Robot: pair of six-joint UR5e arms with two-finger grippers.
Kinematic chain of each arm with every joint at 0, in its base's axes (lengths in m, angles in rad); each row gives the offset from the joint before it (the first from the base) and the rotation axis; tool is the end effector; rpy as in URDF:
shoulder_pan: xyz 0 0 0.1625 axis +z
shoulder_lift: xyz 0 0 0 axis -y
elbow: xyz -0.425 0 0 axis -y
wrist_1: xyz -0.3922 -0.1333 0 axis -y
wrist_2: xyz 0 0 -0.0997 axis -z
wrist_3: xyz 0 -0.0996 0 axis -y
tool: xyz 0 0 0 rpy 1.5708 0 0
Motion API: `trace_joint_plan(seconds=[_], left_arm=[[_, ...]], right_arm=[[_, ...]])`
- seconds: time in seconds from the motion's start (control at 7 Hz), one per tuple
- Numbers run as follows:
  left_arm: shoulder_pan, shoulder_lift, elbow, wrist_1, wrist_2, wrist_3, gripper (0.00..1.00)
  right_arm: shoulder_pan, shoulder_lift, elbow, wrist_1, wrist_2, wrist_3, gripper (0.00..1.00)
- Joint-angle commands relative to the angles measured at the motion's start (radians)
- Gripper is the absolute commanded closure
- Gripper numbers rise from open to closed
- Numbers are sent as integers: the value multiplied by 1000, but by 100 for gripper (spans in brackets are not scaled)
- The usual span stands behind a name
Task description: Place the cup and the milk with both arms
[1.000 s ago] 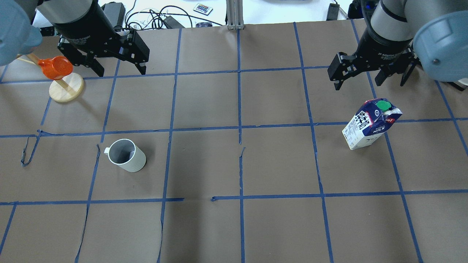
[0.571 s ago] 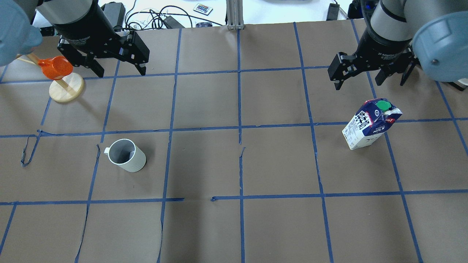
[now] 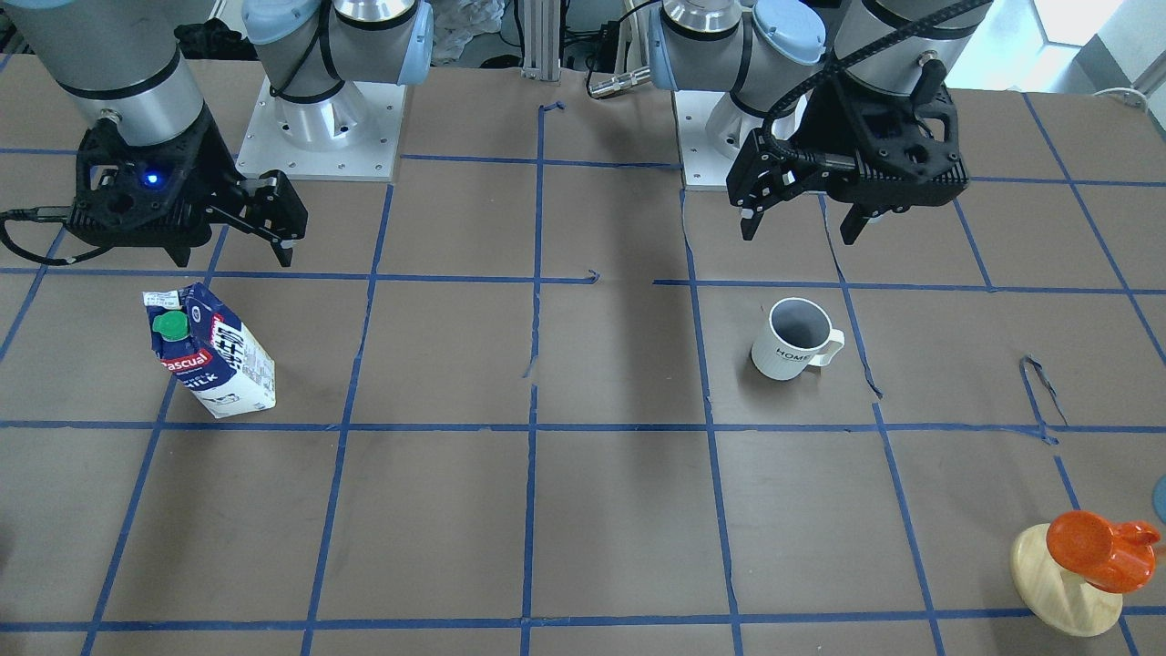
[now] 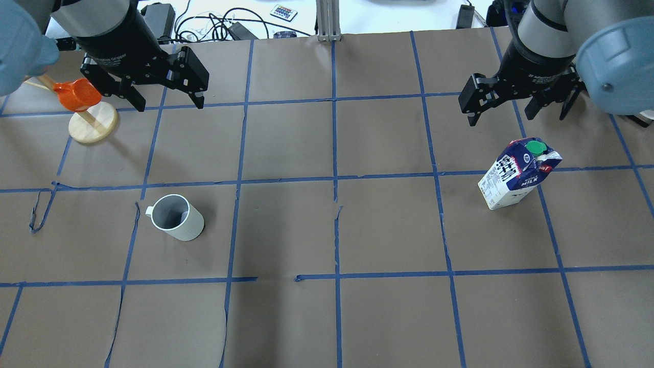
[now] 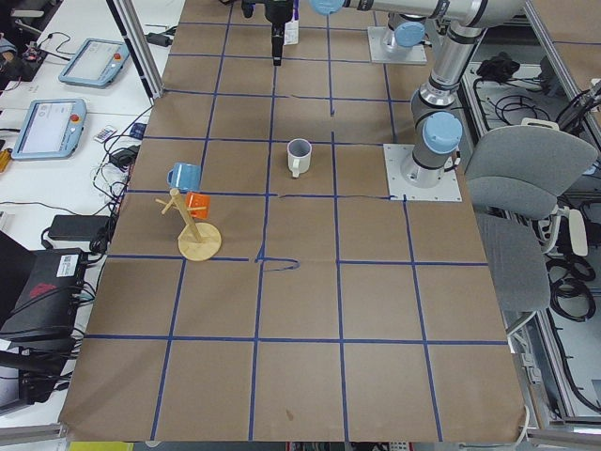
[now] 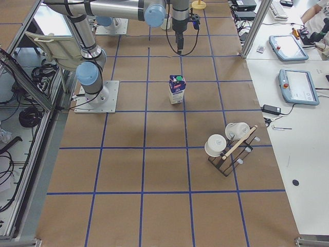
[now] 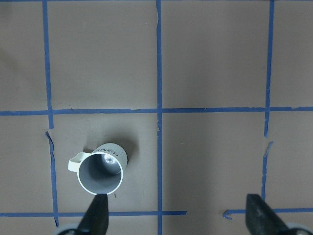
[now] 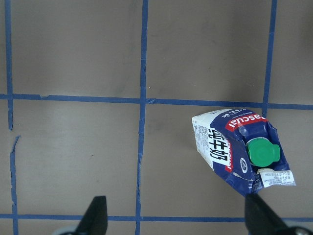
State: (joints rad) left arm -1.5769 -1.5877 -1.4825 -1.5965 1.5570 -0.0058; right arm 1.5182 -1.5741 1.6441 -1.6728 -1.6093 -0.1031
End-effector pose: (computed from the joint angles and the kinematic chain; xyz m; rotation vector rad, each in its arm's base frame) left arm -0.1377 -0.5017 0.5205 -0.0010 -3.1267 0.0713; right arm 0.1034 -0.4988 0.4638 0.0773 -3.0994 0.0448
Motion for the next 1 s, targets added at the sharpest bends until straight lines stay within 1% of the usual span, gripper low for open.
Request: trace_joint_plan(seconds=[0.0, 0.57, 0.71, 0.86], left_arm=[[0, 6, -10, 3, 1, 0, 0], [-2, 8, -10, -8, -2, 1, 0], [1, 8, -24, -5, -8, 3, 0], [0, 8, -68, 9, -3, 3, 0]], right_arm=[[0, 0, 0, 1, -3, 0, 0], [-4, 0, 0, 8, -3, -1, 0], [-4, 6, 2, 4, -3, -4, 0], [-41, 9, 2, 1, 0, -18, 0]])
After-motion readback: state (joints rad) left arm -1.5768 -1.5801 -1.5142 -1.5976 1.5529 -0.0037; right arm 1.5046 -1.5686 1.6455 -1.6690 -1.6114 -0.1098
